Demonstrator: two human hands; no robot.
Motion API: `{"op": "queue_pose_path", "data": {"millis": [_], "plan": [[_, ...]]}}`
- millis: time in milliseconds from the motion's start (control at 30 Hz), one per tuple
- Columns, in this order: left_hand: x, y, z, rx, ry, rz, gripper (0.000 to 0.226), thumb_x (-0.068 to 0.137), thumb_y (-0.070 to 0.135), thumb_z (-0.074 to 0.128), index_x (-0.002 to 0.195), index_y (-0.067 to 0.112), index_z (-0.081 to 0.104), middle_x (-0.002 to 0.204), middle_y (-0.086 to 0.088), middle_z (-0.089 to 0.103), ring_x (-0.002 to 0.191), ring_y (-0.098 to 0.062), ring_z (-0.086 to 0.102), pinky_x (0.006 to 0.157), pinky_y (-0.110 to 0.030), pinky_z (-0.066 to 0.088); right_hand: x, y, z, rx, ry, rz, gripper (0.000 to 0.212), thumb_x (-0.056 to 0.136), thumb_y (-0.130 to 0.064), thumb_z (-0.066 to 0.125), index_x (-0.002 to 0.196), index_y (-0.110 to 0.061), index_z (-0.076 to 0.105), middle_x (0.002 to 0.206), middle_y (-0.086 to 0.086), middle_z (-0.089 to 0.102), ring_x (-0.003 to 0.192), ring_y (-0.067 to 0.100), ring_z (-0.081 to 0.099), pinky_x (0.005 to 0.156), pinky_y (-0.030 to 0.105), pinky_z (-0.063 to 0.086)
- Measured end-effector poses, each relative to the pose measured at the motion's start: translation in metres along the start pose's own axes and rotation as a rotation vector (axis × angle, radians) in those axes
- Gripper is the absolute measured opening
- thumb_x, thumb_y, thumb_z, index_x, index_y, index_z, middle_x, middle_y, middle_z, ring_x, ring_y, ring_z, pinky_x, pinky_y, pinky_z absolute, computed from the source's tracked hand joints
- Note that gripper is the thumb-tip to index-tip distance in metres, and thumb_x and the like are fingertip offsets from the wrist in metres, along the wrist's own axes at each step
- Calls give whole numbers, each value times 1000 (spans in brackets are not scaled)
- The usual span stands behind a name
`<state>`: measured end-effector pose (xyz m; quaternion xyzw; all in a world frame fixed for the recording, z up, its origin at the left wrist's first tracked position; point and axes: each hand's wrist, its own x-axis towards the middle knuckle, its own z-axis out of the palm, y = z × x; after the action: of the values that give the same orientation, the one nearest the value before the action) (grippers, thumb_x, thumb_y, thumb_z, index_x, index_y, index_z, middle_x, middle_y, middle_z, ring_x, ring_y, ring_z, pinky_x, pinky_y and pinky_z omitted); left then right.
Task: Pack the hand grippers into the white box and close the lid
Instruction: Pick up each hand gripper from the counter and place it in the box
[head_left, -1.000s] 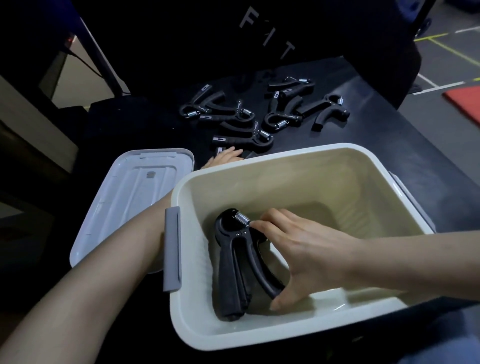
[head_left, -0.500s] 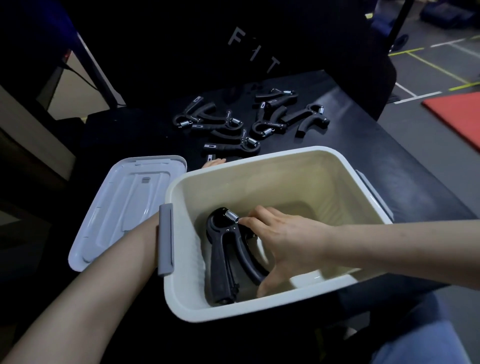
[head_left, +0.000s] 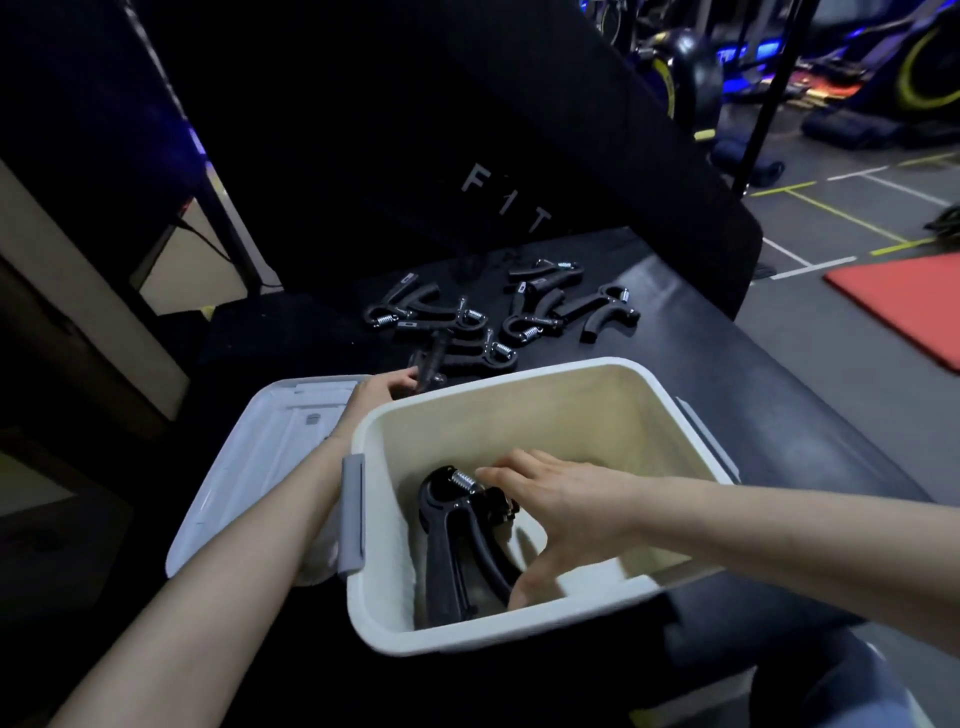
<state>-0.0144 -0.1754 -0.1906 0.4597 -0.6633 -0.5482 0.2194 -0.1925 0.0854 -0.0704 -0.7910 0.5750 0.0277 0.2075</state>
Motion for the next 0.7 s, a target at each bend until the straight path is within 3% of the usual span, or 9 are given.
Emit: {"op": "queue_pose_path", "data": {"millis": [33, 100, 200, 333, 433, 567, 700], "plan": [[-31, 59, 18, 149, 32, 141, 16, 76, 13, 77, 91, 8, 72, 108, 21, 62, 94, 7, 59, 88, -16, 45, -1, -1, -1, 3, 11, -3, 113, 64, -63, 72, 148, -16, 12, 139, 1, 30, 130, 20, 30, 106, 35, 33], [-45, 95, 10, 256, 108, 232, 16, 70, 22, 82, 82, 15, 74, 119, 16, 62, 102, -2, 60, 95, -23, 46, -4, -1, -4, 2, 41, -11, 111, 64, -62, 72, 147, -17, 13, 140, 1, 30, 130, 20, 30, 106, 33, 34], [-63, 126, -13, 339, 201, 309, 41, 52, 51, 84, 82, 26, 74, 132, 11, 59, 118, -10, 57, 106, -36, 41, -8, -2, -13, -31, 84, -16, 108, 66, -64, 68, 147, -17, 15, 144, 2, 27, 132, 19, 29, 107, 30, 31], [-81, 176, -31, 510, 265, 485, 43, 63, 31, 86, 97, 9, 68, 141, 7, 51, 127, -9, 47, 107, -25, 32, -13, -4, -36, -67, 208, -6, 109, 66, -71, 58, 148, -14, 12, 149, 2, 22, 135, 20, 27, 107, 31, 31], [-101, 205, -38, 615, 289, 632, 44, 64, 24, 86, 98, 5, 65, 141, 4, 49, 124, -6, 46, 102, -18, 31, -19, -2, -59, -106, 458, -23, 97, 75, -57, 65, 148, -15, 17, 152, 4, 20, 137, 18, 25, 104, 18, 23], [-140, 236, -35, 810, 221, 788, 44, 65, 24, 85, 99, 9, 61, 143, 9, 46, 125, -8, 49, 105, -30, 39, -23, 5, -92, -282, 935, -108, 92, 72, -44, 75, 143, -7, 30, 150, 17, 28, 137, 28, 30, 110, 43, 33], [-175, 255, -20, 855, 32, 745, 41, 65, 31, 85, 98, 17, 64, 140, 14, 48, 125, -1, 47, 105, -21, 35, -24, 5, -117, -469, 1056, -107, 85, 75, -34, 74, 144, -13, 31, 153, 9, 28, 142, 24, 23, 111, 46, 27]]}}
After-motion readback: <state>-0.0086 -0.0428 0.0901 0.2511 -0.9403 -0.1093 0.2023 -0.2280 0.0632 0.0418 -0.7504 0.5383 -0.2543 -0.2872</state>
